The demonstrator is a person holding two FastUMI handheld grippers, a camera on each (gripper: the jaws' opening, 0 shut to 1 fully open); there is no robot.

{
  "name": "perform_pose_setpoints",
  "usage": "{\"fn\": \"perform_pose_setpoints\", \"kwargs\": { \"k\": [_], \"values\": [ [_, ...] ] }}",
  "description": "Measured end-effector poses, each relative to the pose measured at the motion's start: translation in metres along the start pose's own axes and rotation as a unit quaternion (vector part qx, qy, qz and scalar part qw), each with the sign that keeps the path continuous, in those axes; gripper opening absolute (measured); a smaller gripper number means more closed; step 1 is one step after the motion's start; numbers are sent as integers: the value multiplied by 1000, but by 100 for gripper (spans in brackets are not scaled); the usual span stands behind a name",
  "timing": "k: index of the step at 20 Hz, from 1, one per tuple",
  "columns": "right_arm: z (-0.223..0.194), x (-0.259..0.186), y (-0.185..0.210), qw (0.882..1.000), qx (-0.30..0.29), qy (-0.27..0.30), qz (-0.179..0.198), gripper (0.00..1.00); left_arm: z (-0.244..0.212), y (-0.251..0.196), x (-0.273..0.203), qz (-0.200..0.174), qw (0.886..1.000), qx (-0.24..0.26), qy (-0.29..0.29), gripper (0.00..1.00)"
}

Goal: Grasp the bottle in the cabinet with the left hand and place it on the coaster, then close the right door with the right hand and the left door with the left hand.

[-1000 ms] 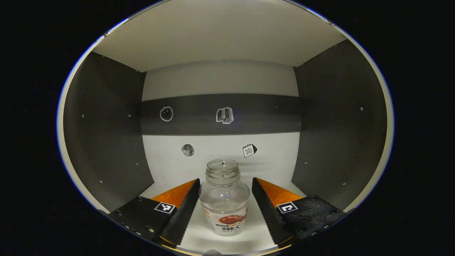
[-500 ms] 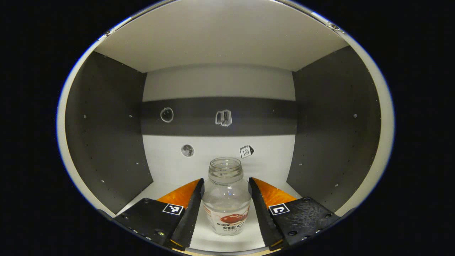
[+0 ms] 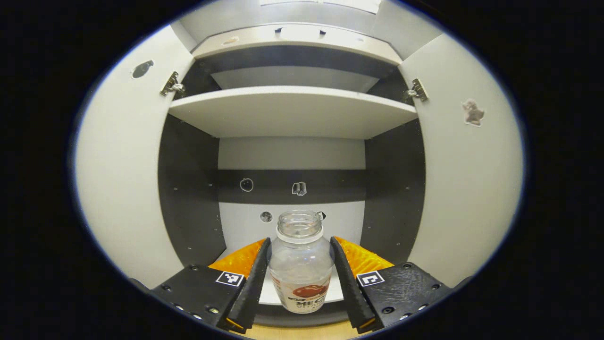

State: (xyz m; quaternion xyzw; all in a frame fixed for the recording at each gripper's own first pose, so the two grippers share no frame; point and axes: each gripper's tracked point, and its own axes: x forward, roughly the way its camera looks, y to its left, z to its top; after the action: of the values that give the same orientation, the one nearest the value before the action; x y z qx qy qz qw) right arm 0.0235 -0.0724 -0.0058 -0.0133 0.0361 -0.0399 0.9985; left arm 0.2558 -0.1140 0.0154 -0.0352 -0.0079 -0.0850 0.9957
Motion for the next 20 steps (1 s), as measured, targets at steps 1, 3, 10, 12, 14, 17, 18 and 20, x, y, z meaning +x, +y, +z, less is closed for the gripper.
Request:
{"fn": "perform_pose_setpoints", "kwargs": {
  "k": [1,3,10,12,14,17,18,20],
  "values": [
    [0,-2,0,1000,-1,-2,1,98,-1,0,-18,-2,1000,2,-2,72],
    [0,-5,-1,1000,-4,-4,4,98,-9,-3,-59,-7,1000,-2,3,72],
    [6,-16,-8,1000,-16,-14,8,97,-81,-13,-154,-9,999,-9,34,72],
    [4,-19,-6,1000,-22,-15,14,97,-107,-20,-170,-10,999,-20,49,71],
    [1,-21,-3,999,-23,-16,22,98,-132,-22,-183,-3,998,-20,58,72],
    [-8,-24,-4,999,-20,-7,29,98,-169,-27,-197,6,998,-17,64,72],
    [-10,-26,-5,999,-20,-2,30,98,-182,-27,-200,10,998,-17,65,72],
    [-17,-26,-8,999,-25,8,29,97,-209,-31,-203,13,997,-25,73,72]
  ]
}}
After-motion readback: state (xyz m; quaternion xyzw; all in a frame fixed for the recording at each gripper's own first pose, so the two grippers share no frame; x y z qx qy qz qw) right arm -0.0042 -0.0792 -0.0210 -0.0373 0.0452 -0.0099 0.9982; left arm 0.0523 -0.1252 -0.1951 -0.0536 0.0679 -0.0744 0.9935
